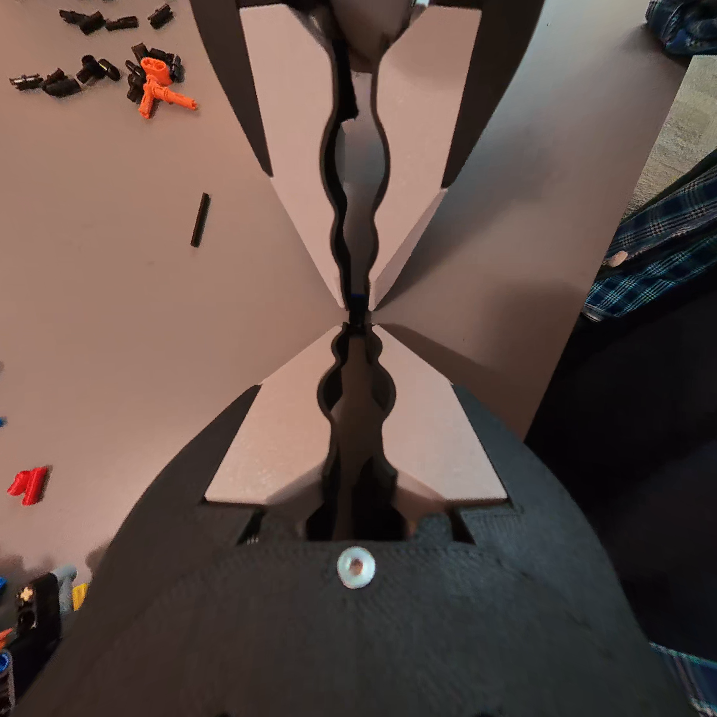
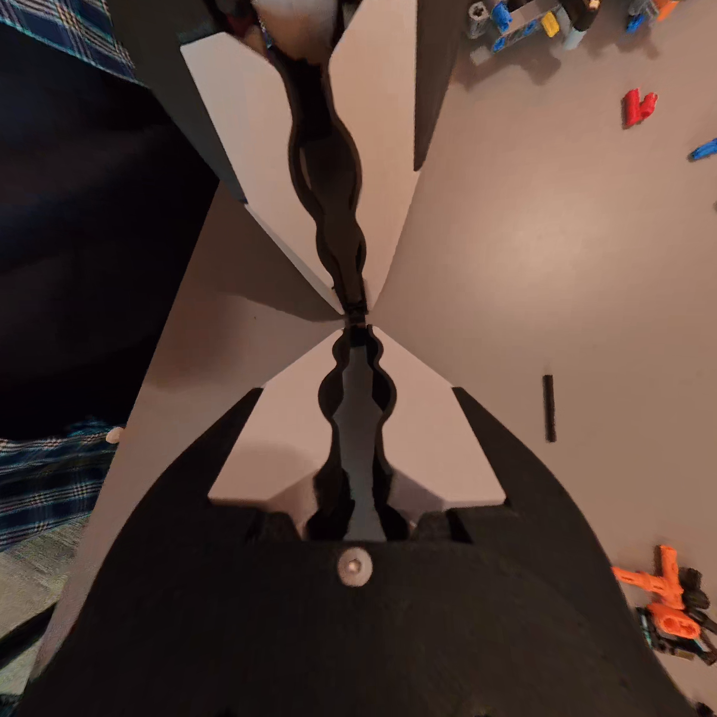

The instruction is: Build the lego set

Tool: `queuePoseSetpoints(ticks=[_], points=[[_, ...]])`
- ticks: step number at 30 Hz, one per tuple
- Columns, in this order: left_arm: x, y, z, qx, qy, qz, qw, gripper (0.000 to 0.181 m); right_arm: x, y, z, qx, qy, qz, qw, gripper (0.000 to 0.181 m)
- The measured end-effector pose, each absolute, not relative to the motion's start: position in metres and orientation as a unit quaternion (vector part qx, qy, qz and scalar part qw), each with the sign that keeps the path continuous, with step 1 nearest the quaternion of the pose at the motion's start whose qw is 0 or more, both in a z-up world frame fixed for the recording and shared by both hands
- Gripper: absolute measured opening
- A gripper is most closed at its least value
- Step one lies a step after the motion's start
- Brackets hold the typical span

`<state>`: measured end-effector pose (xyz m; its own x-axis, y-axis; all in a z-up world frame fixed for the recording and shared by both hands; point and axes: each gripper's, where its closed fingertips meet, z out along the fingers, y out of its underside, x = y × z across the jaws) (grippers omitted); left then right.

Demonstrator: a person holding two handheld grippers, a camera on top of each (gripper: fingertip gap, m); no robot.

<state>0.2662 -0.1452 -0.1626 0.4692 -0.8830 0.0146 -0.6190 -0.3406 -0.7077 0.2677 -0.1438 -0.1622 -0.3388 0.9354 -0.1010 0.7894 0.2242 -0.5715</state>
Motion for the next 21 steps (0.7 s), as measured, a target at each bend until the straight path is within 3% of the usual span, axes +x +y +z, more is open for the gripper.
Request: queuePoseSetpoints(ticks=[21], points=[[0.2662, -0.1461, -0.1629, -0.768, 0.526, -0.221, 0.291, 0.008, 0.2666, -0.1457, -0.1633, -0.426, -0.865, 0.248, 0.095, 0.005]])
